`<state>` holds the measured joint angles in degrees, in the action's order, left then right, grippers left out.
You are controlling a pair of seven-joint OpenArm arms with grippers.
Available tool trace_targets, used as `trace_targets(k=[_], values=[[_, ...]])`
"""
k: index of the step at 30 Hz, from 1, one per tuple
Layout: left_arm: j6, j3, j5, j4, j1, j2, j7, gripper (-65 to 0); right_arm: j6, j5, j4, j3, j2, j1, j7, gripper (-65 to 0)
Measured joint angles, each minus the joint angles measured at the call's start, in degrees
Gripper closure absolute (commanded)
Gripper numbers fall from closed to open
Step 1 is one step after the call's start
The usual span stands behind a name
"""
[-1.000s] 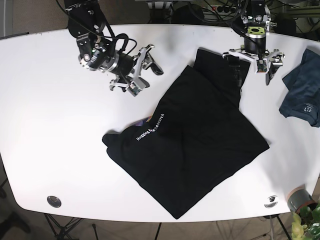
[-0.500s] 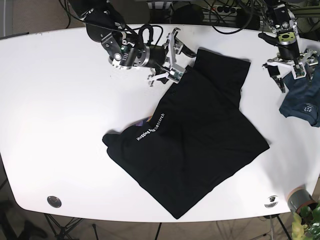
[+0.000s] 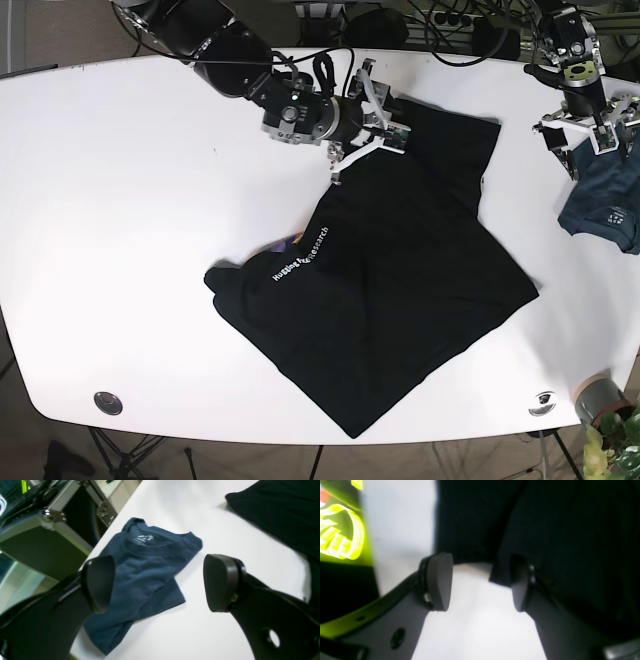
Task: Fold the T-shirt properly
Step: 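Move the right gripper to the black shirt's corner and grasp it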
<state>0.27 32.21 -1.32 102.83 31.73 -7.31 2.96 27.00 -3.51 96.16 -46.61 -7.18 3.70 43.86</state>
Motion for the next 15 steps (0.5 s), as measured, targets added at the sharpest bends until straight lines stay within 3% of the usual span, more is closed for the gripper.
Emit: trace_targets(k=[6, 15], values=[[-0.3, -0.3, 0.0, 0.0, 0.0, 0.7, 0.0, -52.2, 0.35, 8.4, 0.0, 0.3, 1.1, -0.3, -2.7, -35.2], [-0.1, -1.7, 0.0, 0.0, -0.1, 0.6, 0.0, -52.2, 0.11, 9.5, 0.0, 0.2, -1.9, -0.4, -5.0, -35.0]])
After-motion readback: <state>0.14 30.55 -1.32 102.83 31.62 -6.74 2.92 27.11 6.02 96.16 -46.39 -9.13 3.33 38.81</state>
